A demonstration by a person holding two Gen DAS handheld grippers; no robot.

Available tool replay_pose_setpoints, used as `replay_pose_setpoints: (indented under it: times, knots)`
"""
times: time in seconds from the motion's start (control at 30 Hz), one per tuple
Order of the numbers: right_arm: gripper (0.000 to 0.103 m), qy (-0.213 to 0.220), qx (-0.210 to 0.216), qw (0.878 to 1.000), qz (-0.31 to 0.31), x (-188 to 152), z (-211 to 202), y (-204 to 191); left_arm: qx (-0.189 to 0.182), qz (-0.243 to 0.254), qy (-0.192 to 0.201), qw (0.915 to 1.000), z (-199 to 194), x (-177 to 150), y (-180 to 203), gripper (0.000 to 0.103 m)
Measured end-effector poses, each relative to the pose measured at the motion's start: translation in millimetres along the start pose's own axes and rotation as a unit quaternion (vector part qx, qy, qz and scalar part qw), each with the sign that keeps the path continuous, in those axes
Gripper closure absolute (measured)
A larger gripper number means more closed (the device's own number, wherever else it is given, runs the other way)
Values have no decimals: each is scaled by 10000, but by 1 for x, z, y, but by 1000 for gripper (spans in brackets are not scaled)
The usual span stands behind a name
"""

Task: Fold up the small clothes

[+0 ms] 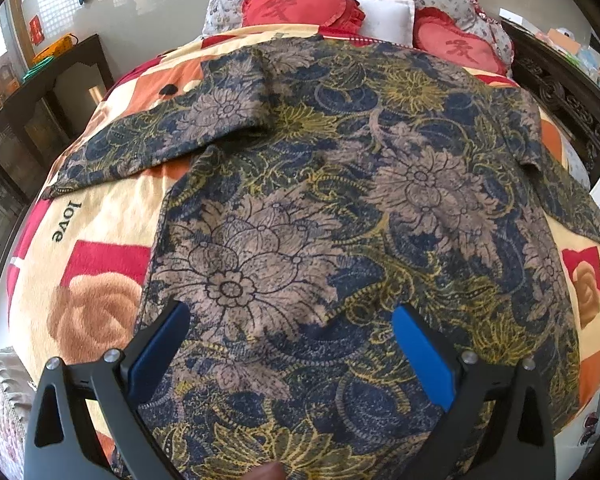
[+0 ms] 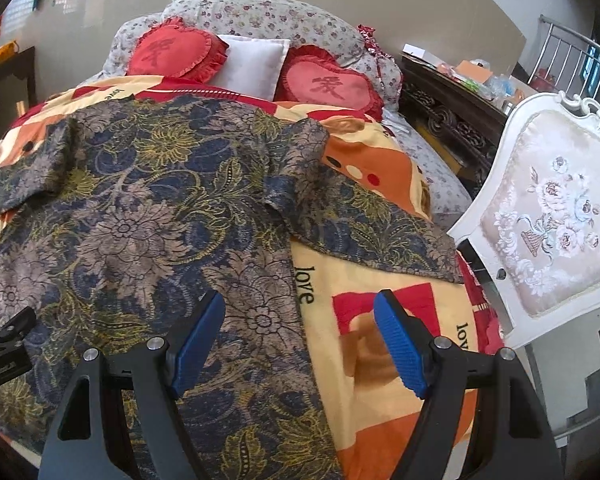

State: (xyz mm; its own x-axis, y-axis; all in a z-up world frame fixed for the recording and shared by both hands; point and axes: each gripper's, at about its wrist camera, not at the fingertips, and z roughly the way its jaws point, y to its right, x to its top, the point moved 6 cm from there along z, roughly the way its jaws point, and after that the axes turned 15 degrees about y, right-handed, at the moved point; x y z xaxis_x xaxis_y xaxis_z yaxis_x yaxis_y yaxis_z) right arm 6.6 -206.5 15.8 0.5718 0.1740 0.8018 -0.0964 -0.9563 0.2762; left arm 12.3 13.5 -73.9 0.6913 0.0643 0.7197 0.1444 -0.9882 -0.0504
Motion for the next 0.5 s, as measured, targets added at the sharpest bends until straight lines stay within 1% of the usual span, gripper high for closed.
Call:
replay_pose_setpoints:
  times: [0.4,0.5]
  knots:
    - [52,1,-41,10000,24,0,0,4,-32,86,38,10000,-3,2,7,0]
    - [52,22,-128,9999,-28,0,0,5,-34,88,40,9999,-3,2,8,0]
